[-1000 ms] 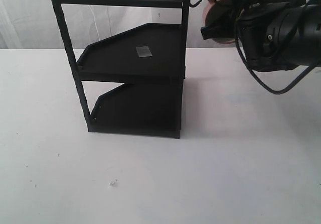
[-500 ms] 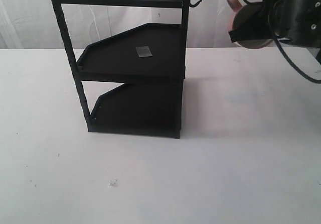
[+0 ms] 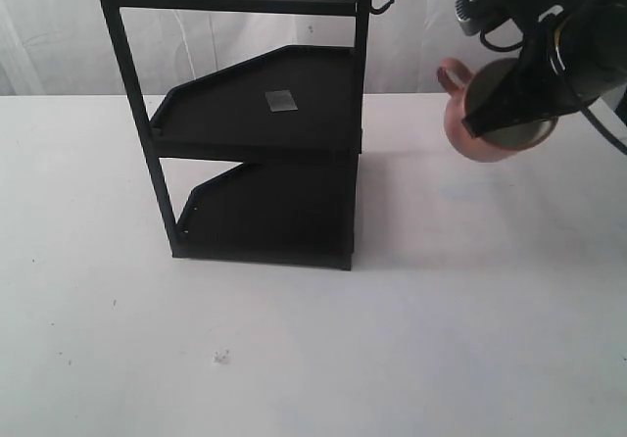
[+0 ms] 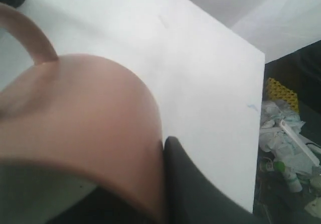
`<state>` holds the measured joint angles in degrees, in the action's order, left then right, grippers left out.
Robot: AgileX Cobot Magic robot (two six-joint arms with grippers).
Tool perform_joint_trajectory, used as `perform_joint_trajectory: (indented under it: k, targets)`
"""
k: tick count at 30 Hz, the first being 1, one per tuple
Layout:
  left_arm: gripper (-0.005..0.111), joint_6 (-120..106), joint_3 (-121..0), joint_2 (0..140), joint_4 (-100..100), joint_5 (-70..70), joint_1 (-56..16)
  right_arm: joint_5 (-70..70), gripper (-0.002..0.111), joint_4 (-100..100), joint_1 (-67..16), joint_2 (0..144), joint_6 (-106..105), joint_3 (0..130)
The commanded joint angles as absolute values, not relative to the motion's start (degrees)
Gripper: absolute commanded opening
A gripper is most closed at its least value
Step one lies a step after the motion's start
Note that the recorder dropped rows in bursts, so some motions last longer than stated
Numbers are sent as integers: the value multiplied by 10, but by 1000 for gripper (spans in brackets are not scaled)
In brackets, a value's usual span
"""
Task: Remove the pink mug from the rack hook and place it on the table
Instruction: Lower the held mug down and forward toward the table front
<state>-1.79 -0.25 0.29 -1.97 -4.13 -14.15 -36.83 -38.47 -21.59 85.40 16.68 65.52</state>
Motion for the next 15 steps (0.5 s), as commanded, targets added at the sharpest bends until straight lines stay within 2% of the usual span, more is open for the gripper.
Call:
perform_joint_trajectory:
  k: [1,15]
  targets:
    - [0,-15,0,0,-20,-44,-140,-409,0,-322,-210,846,90,655]
    - [0,-15,0,0,-20,-44,-140,-499,0,-175,-210,846,-56,655]
